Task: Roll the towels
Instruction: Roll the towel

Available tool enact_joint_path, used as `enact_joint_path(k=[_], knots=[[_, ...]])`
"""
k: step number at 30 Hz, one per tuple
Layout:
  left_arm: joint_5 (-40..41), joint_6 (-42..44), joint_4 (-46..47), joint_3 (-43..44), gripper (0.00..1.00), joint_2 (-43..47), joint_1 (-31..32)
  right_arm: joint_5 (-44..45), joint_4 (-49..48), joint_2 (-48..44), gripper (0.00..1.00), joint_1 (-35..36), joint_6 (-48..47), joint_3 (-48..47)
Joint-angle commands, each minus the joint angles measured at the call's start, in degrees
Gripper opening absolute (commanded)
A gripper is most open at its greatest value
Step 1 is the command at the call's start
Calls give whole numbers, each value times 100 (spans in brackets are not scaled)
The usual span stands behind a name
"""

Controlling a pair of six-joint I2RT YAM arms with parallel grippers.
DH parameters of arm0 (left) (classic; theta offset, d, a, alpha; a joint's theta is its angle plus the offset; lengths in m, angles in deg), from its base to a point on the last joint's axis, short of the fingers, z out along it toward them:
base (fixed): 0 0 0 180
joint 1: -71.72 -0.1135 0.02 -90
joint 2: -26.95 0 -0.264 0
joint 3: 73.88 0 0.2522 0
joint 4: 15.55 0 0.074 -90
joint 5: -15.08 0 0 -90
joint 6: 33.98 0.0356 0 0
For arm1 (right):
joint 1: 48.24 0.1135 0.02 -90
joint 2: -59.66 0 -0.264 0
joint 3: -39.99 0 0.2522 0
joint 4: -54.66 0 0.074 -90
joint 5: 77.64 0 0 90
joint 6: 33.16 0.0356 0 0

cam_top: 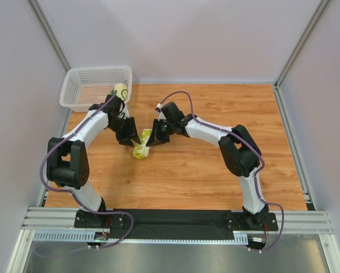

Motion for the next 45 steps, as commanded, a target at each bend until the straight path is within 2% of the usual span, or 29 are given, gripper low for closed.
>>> enact_joint_path(k=[1,10,22,24,27,28,31,33,36,38,41,42,45], knots=[[81,218,172,233,48,470,243,228,398,19,0,29,-116,-336],[-420,104,857,-83,47,-31,577,264,610,142,0,47,-64,-389],[-350,227,1305,-479,47,-523,586,106,540,159,2,47,-28,-345],[-393,253,1350,-505,47,-567,586,53,523,168,6,47,-28,-354],[-411,297,1403,-488,47,-664,586,-26,487,151,24,38,-28,-336],[-411,315,1403,-462,48,-690,577,-26,496,116,34,47,-28,-345],[-402,341,1368,-409,50,-787,586,-9,557,28,43,38,-90,-345],[-350,385,1333,-400,51,-813,586,9,680,-34,44,21,-151,-362],[-210,438,1280,-383,59,-761,586,70,820,-192,45,-41,-230,-319],[-104,473,1236,-365,76,-717,604,88,882,-315,45,-111,-266,-275],[-25,587,1148,-277,91,-725,639,114,1006,-456,45,-208,-345,-169],[19,622,1096,-251,99,-725,656,149,1041,-578,45,-234,-371,-143],[37,675,1069,-163,100,-725,727,263,1216,-745,45,-357,-503,-72]])
